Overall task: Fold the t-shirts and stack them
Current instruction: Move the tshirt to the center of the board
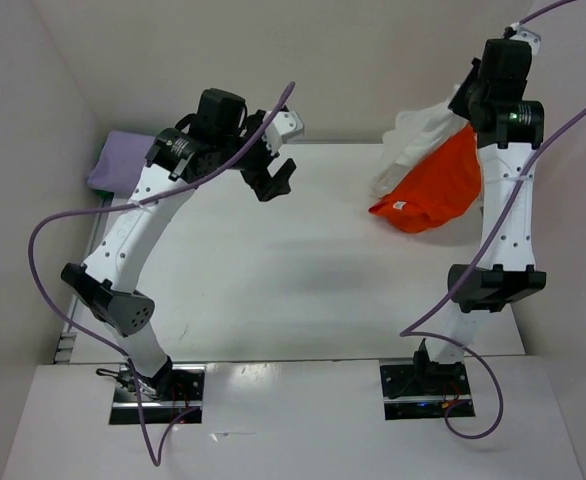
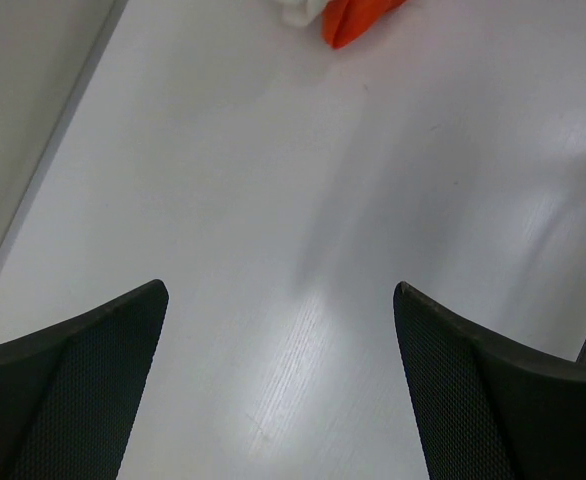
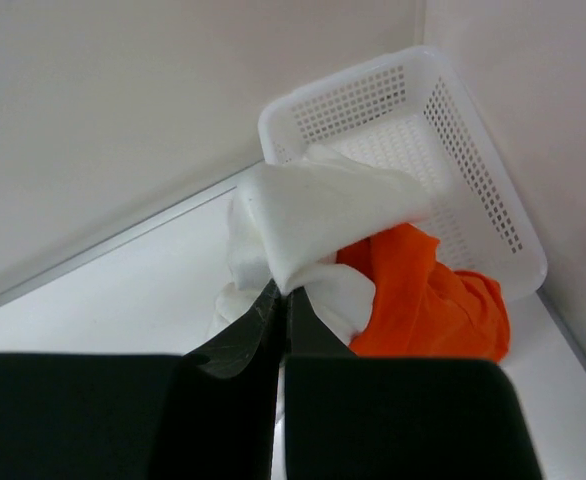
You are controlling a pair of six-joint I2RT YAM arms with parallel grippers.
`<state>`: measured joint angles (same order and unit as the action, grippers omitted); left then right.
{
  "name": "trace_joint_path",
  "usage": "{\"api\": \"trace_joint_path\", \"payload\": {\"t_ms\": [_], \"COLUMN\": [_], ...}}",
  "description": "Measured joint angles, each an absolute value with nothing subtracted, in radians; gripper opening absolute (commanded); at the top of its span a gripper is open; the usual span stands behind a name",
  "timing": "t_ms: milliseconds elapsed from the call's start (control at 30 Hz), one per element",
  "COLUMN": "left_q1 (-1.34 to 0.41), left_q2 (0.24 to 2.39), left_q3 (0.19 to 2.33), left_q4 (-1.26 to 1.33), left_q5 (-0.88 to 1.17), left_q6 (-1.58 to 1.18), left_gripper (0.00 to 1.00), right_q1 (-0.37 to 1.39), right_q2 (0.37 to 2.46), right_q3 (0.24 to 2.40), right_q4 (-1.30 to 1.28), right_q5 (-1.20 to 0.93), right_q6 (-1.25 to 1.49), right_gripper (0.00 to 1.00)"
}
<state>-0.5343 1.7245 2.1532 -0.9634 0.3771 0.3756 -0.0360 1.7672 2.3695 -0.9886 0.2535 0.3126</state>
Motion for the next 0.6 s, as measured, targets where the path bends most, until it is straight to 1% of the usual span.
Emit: {"api": "trace_joint_path", "payload": {"t_ms": [133,367,467,600], "left_q1": [-0.515,-0.491,-0.479,-0.464], "left_q2": [1.719,1.674,1.658,1.657], "left_q3": [2.058,1.988,1.969,1.952], "left_q4": [-0.908,-0.844,-0.834,-0.824], "left_q5": [0.345,0.334,0.334,0.342], "left_q6": [0.360,0.358,0.352,0.333], "left_gripper": [1.00,1.00,1.00,1.00], "right_q1": [-0.036,-0.048,-0.120,-0.249], "right_q2": [1.774,1.844,1.871,1.976], "right_q3": [2.457,2.830,2.807,2.748], "right_q4": [-0.998,-0.938,-0.849,-0.832], "right_q5": [0.266,0.293,0.244,0.118], "right_q6": [0.324,0.375,0.404,0.432], "right_gripper": [0.00,0.00,0.00,0.00]}}
